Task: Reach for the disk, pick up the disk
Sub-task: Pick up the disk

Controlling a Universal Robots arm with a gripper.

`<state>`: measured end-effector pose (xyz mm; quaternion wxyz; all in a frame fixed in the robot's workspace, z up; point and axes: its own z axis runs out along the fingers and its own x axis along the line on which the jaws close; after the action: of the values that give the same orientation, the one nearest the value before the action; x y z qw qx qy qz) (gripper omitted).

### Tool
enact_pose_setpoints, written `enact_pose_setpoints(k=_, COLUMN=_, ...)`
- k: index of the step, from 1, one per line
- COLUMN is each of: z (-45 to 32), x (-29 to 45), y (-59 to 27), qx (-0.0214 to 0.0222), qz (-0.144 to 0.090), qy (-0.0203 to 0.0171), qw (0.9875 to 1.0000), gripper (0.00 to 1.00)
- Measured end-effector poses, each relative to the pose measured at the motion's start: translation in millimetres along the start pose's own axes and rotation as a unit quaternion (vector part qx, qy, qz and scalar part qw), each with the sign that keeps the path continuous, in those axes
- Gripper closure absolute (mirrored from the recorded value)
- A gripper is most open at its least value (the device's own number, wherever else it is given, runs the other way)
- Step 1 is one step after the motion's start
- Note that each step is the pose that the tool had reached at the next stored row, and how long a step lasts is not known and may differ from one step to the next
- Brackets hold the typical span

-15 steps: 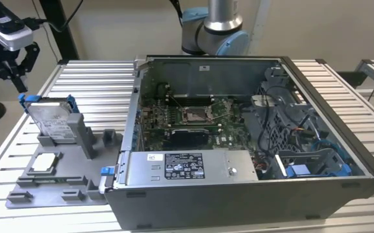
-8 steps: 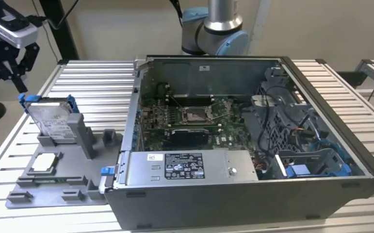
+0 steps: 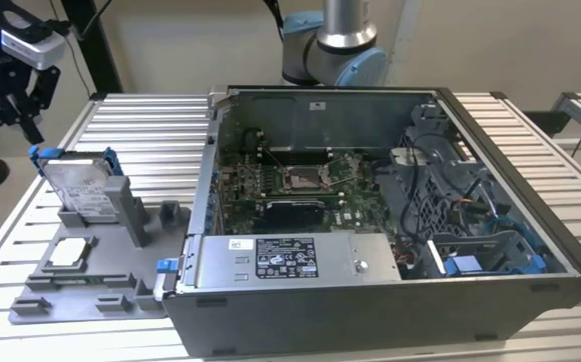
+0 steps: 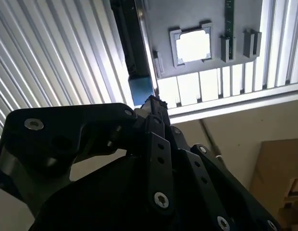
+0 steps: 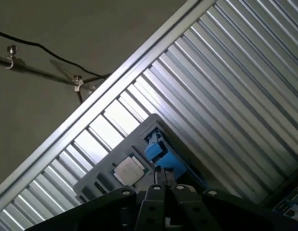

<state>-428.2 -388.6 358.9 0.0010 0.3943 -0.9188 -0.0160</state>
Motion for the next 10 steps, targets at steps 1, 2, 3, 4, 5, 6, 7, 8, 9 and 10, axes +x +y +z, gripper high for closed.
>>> enact_pose_setpoints(k=1, z=0.0, x=0.0, y=0.0, qx=0.0003, qz=-0.009, qy=-0.0001, qw=1.0000, gripper=1.00)
enact_pose_setpoints(k=2, z=0.0, x=0.0, y=0.0, qx=0.0006, qz=-0.018, qy=-0.0002, qw=0.9998, gripper=1.00)
enact_pose_setpoints(k=3, z=0.0, x=0.0, y=0.0, qx=0.0008, qz=-0.027, qy=-0.0002, qw=0.9996, gripper=1.00)
enact_pose_setpoints(k=4, z=0.0, x=0.0, y=0.0, qx=0.0011, qz=-0.037, qy=-0.0003, qw=0.9993, gripper=1.00)
enact_pose_setpoints(k=5, z=0.1, x=0.0, y=0.0, qx=0.0013, qz=-0.045, qy=-0.0004, qw=0.9990, gripper=1.00)
enact_pose_setpoints(k=6, z=0.1, x=0.0, y=0.0, qx=0.0015, qz=-0.054, qy=-0.0004, qw=0.9985, gripper=1.00)
enact_pose_setpoints(k=7, z=0.1, x=0.0, y=0.0, qx=0.0017, qz=-0.064, qy=-0.0004, qw=0.9980, gripper=1.00)
enact_pose_setpoints(k=8, z=0.1, x=0.0, y=0.0, qx=0.0019, qz=-0.072, qy=-0.0005, qw=0.9974, gripper=1.00)
enact_pose_setpoints(k=9, z=0.0, x=0.0, y=0.0, qx=0.0022, qz=-0.081, qy=-0.0005, qw=0.9967, gripper=1.00)
enact_pose_setpoints(k=10, z=0.0, x=0.0, y=0.0, qx=0.0024, qz=-0.090, qy=-0.0005, qw=0.9959, gripper=1.00)
